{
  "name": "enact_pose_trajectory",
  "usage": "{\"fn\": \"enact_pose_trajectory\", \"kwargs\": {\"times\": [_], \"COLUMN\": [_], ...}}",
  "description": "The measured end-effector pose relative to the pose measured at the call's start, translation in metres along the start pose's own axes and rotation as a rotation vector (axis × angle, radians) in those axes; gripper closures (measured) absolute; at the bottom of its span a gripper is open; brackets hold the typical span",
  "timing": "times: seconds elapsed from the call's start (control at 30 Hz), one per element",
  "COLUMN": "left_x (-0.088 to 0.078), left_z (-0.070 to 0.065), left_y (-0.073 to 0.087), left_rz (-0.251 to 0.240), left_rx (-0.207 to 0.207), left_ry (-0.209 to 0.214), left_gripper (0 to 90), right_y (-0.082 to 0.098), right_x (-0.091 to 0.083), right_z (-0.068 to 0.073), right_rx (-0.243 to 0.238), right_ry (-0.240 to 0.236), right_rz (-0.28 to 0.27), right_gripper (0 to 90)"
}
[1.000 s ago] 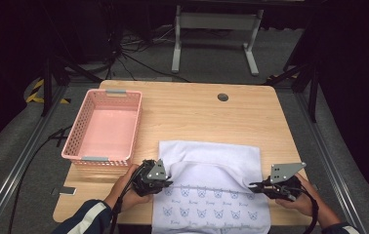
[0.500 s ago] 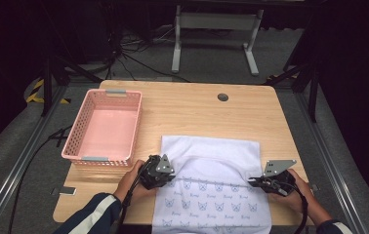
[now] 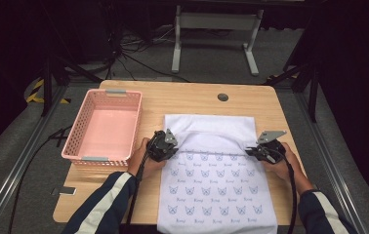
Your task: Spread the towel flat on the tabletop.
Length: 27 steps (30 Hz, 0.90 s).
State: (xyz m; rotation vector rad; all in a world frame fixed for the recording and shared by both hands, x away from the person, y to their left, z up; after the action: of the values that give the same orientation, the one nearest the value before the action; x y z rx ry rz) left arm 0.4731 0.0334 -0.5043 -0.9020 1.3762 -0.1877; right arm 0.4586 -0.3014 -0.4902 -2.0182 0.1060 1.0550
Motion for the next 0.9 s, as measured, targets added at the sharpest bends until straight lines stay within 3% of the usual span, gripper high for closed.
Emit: {"fn": "enact_pose_trajectory", "kwargs": {"times": [0.03,0.07,0.1,0.27,0.33,0.4,0.47,0.57,0.73,0.8,0.83,0.9], "left_x": [0.003,0.003,0.007,0.012,0.015,0.018,0.021,0.024,0.027,0.026,0.021,0.012], "left_z": [0.006,0.006,0.008,0.016,0.022,0.03,0.035,0.043,0.047,0.047,0.046,0.04], "left_y": [-0.004,-0.004,-0.008,-0.015,-0.019,-0.024,-0.027,-0.033,-0.041,-0.043,-0.047,-0.054], "left_rz": [-0.01,-0.01,-0.034,-0.042,-0.039,-0.051,-0.046,-0.042,-0.02,-0.033,-0.074,-0.093], "left_rx": [-0.016,-0.016,-0.044,-0.064,-0.049,-0.07,-0.058,-0.071,-0.078,-0.088,-0.103,-0.081], "left_ry": [-0.012,-0.012,-0.035,-0.039,-0.07,-0.073,-0.095,-0.106,-0.123,-0.111,-0.104,-0.098], "left_gripper": [83.5,83.5,83.5,83.5,83.5,83.5,83.5,83.5,83.4,83.4,83.4,83.4], "right_y": [-0.005,-0.005,-0.009,-0.013,-0.014,-0.015,-0.016,-0.017,-0.018,-0.02,-0.02,-0.024], "right_x": [0.009,0.009,0.015,0.022,0.026,0.029,0.031,0.034,0.036,0.033,0.033,0.024], "right_z": [-0.01,-0.01,-0.017,-0.027,-0.033,-0.038,-0.042,-0.046,-0.052,-0.053,-0.053,-0.055], "right_rx": [0.016,0.016,0.025,0.031,0.046,0.061,0.074,0.079,0.109,0.122,0.122,0.138], "right_ry": [0.017,0.017,0.036,0.072,0.088,0.099,0.111,0.126,0.123,0.125,0.125,0.115], "right_rz": [0.0,0.0,0.007,0.011,0.01,0.011,0.013,0.012,0.0,-0.016,-0.016,-0.061], "right_gripper": [86.1,86.1,86.1,86.1,86.1,86.1,86.1,86.1,86.0,86.1,86.1,86.1]}}
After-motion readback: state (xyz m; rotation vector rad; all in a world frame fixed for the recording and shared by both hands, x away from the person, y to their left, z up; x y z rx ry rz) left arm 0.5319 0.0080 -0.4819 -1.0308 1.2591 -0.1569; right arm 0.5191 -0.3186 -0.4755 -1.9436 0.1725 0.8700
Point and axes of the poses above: each handheld gripper's, and its own axes: x roughly forward along the jaws, y roughly out of its underside, z roughly to its left, the point moved 6 cm from there along x, roughly forward along the jaws, and after that the axes turned 12 degrees about y, right-handed, at the moved point
